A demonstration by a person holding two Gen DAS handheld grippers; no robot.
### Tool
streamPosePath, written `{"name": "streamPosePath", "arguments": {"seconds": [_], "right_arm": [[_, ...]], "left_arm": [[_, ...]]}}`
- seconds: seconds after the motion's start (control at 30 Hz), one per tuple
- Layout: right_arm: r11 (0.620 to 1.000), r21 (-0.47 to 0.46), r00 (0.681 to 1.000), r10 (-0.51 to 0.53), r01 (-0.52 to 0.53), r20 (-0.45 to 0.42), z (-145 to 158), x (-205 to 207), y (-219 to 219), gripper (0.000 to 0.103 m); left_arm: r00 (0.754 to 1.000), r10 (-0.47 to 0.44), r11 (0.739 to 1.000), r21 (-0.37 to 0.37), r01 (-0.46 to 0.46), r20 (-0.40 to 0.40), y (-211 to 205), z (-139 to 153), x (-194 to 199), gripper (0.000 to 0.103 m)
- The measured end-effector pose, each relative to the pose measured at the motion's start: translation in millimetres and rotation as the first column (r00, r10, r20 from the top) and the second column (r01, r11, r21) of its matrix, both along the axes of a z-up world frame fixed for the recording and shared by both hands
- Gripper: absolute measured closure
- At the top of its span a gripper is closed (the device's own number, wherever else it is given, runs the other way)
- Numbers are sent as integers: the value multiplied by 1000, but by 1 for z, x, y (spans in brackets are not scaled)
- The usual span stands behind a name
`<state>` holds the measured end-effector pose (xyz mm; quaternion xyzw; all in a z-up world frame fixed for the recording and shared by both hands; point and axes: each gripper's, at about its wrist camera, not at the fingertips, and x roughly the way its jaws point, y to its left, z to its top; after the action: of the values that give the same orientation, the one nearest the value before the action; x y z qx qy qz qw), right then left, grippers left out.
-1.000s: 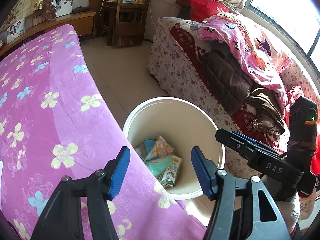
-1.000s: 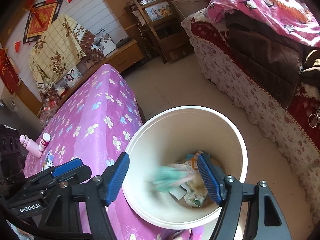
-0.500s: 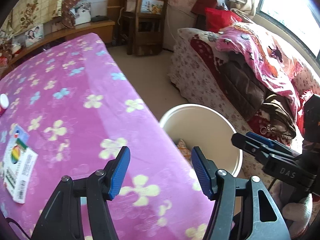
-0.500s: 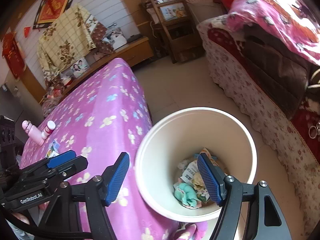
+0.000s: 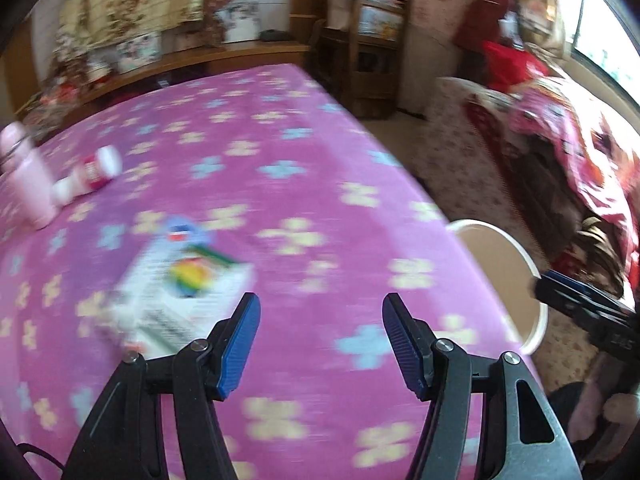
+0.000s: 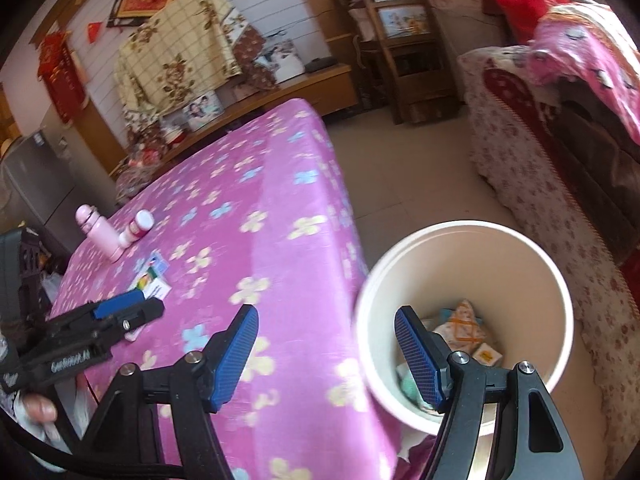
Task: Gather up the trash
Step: 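Move both open tools back over the two medicine boxes, then grasp the white medicine box with the left tool while the right tool grasps the rainbow-logo box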
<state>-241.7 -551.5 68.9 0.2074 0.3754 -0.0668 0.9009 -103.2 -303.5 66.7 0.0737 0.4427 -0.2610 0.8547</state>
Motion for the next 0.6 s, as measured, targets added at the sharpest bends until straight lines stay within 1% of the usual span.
{"name": "streamPosePath", "arguments": {"seconds": [0.13,0.2,0.27,0.3,0.37,0.43,0.5,0.53,0.6], "right_arm": [[999,-15,999,45,-45,-4,1,12,23,29],[998,-16,998,60,-60,-5,1,15,30,29],[997,-12,997,75,-75,-6,0,18,36,29],[997,-12,997,80,-80,-9,0,20,39,29],[996,-14,996,92,-92,-16,0,22,43,29],[994,-18,994,103,-104,-21,0,24,46,29],[994,-25,994,109,-109,-22,0,24,47,29],[994,-27,994,109,-110,-21,0,23,47,29],[994,-26,994,107,-108,-20,1,23,45,29]], "left_arm": [[993,116,992,54,-115,-14,43,-9,34,39],[983,179,982,65,-177,-25,62,-15,52,39],[974,224,973,68,-221,-33,72,-20,66,39],[966,256,964,84,-252,-34,77,-24,74,39],[961,276,955,121,-271,-30,79,-31,80,38],[959,285,948,148,-283,8,77,-32,81,38],[961,278,943,190,-273,-1,75,-37,82,39],[962,273,946,185,-267,-6,75,-38,81,39],[966,258,956,151,-251,-33,74,-40,79,39]]}}
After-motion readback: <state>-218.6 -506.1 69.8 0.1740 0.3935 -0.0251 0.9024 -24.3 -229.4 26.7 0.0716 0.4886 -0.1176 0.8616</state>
